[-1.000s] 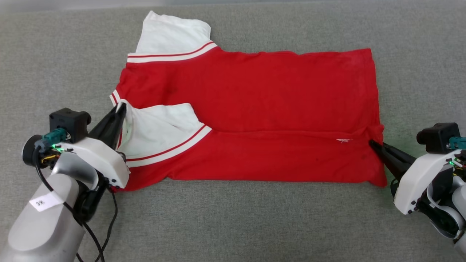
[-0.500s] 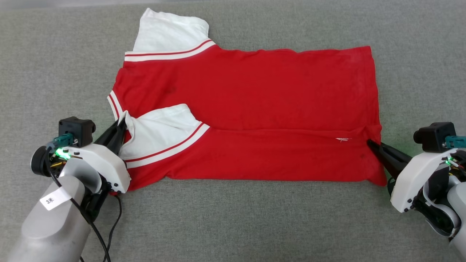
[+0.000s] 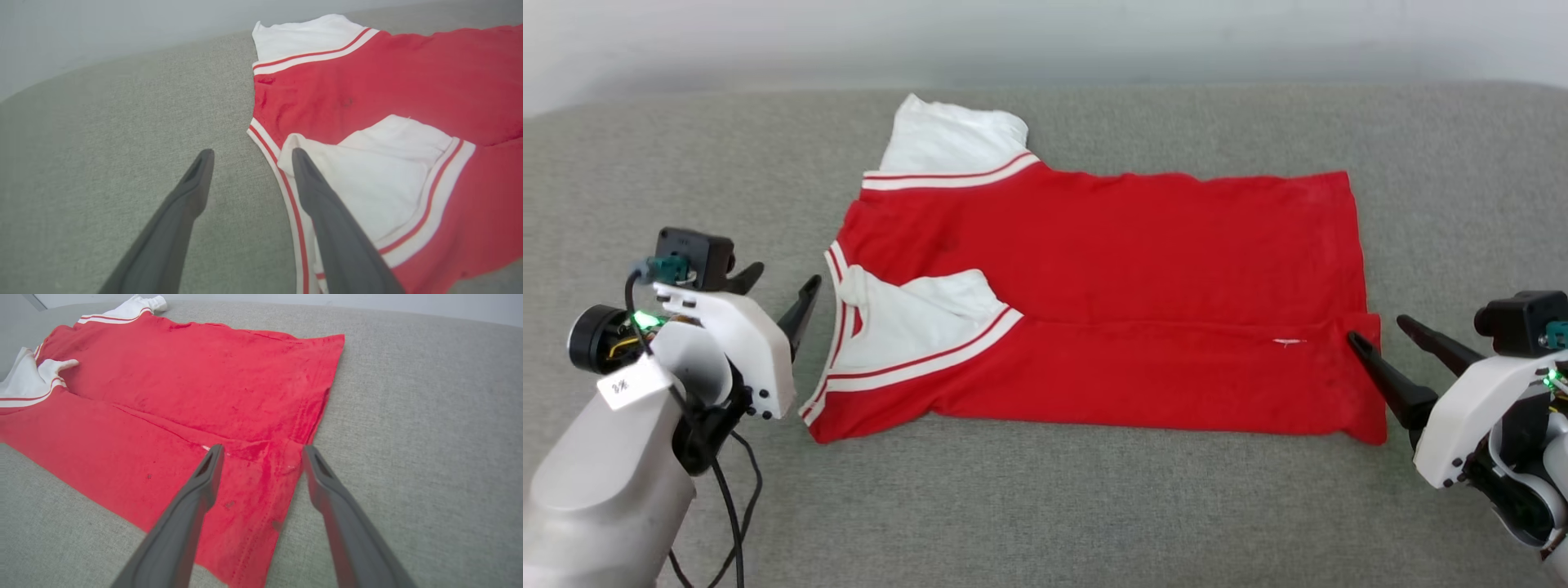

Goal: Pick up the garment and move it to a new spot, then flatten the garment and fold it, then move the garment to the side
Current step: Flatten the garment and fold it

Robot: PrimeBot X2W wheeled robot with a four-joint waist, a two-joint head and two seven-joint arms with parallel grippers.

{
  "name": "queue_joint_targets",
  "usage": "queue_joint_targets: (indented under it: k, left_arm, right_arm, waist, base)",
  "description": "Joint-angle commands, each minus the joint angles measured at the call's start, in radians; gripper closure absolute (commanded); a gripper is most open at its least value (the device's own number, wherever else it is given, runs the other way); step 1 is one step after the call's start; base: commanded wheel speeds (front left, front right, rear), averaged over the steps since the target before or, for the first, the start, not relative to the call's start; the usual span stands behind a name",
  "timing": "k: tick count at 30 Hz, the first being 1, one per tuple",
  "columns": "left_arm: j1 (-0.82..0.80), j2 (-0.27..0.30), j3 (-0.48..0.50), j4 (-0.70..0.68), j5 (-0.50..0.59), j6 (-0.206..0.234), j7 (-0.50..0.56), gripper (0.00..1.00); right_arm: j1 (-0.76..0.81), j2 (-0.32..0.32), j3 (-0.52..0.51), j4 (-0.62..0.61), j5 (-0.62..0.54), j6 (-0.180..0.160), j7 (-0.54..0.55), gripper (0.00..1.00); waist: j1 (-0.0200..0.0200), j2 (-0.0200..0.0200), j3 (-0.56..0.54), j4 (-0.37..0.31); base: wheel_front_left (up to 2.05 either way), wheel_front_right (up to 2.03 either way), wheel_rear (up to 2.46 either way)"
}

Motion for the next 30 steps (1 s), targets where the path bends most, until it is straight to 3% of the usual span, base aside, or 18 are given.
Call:
queue_joint_targets:
  k: [1,5,13,30]
  left_arm:
    - [-0.013,0.01,-0.021,-0.029,-0.038,-0.002,0.052,0.0]
    - [-0.028,0.07,-0.081,-0.115,-0.128,-0.001,0.229,0.0]
    - [-0.034,0.127,-0.153,-0.198,-0.282,-0.002,0.526,0.0]
    - [0.029,0.106,-0.271,-0.08,-0.326,-0.002,0.697,0.0]
  right_arm:
    - [0.018,0.009,-0.01,-0.004,-0.003,-0.001,0.002,0.0]
    - [0.034,0.023,-0.027,-0.012,-0.016,-0.001,0.016,0.0]
    - [0.05,0.052,-0.046,-0.031,-0.038,-0.001,0.032,0.0]
    - [0.016,0.071,-0.046,-0.042,-0.047,-0.001,0.04,0.0]
  waist:
    - [0.0001,0.0,-0.024,0.014]
    - [0.0001,0.0,-0.039,0.021]
    - [0.0001,0.0,-0.039,0.012]
    - [0.0001,0.0,0.031,-0.047]
  base:
    - [0.0,0.0,0.0]
    - [0.0,0.0,0.0]
    - [0.0,0.0,0.0]
    - [0.0,0.0,0.0]
